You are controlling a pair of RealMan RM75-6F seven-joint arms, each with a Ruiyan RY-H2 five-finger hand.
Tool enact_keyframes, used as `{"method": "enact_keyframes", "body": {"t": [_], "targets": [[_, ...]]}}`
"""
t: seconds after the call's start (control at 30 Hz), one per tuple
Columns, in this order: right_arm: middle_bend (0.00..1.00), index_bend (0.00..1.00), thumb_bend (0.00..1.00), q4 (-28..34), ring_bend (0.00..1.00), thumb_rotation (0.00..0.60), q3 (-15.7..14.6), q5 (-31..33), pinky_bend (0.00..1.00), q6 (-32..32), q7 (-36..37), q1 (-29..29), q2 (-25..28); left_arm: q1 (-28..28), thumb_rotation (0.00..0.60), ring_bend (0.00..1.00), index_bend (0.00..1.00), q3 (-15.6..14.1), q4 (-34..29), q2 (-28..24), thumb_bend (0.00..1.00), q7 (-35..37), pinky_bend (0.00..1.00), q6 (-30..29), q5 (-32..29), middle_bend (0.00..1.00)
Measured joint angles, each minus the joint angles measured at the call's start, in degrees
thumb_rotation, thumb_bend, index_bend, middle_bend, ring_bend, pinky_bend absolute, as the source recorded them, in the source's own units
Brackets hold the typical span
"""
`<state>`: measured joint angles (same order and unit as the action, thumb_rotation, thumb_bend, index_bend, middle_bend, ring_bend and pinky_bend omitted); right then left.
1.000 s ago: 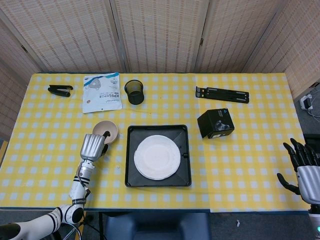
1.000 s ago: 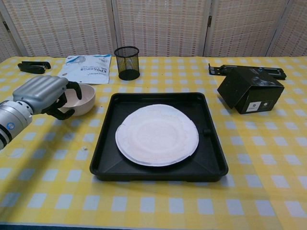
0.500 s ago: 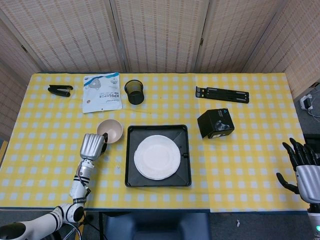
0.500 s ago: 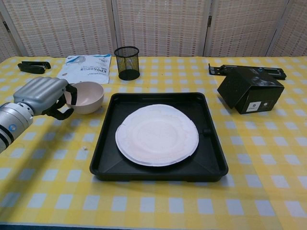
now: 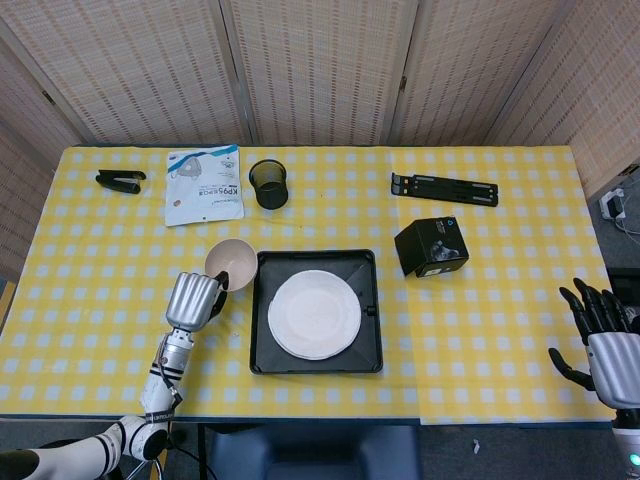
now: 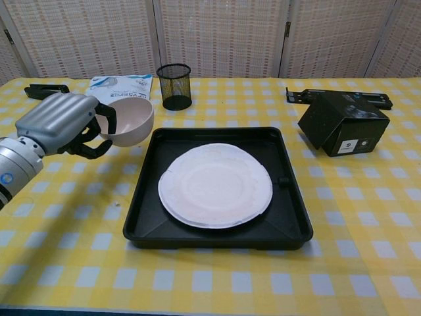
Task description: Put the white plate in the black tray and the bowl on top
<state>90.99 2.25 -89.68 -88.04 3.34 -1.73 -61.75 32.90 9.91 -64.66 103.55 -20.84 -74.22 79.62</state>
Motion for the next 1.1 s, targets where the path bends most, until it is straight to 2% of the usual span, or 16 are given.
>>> {"method": "enact_keyframes", "body": {"t": [0.27, 0.47, 0.63, 0.87, 1.1], "targets": [[0.0, 0.0, 0.34, 0.2, 0.0, 0.6, -0.5, -1.4, 0.0, -1.2, 1.3, 0.4, 0.4, -0.4, 0.6, 1.0, 0.67, -2.3, -10.5, -1.5, 0.58, -7.3, 1.0, -2.1, 3.8, 1.0], [0.0, 0.0, 0.34, -0.1, 0.0, 0.6, -0.4, -1.7, 0.0, -3.0, 2.9, 1.2, 1.0, 0.6, 0.6, 1.0, 0.67, -3.5, -13.9, 1.5, 0.58, -12.2, 1.0, -1.3, 5.6, 1.0], [0.0, 0.0, 0.34, -0.2, 0.0, 0.6, -0.5, -2.2, 0.0, -4.1, 4.0, 1.7, 1.4, 2.0, 0.6, 1.0, 0.67, -3.3, -13.3, 5.3, 0.59, -14.5, 1.0, 0.4, 5.7, 1.0], [0.0, 0.0, 0.34, -0.7, 0.0, 0.6, -0.6, -2.0, 0.0, -5.0, 4.9, 2.5, 1.8, 3.7, 0.6, 1.0, 0.67, -2.6, -8.6, 10.2, 0.58, -15.0, 1.0, 3.1, 4.9, 1.0], [0.0, 0.0, 0.34, -1.1, 0.0, 0.6, -0.2, -1.4, 0.0, -5.7, 6.3, 3.0, 2.2, 4.9, 0.6, 1.0, 0.67, -1.7, -3.5, 13.1, 0.59, -14.5, 1.0, 5.0, 3.9, 1.0]]}}
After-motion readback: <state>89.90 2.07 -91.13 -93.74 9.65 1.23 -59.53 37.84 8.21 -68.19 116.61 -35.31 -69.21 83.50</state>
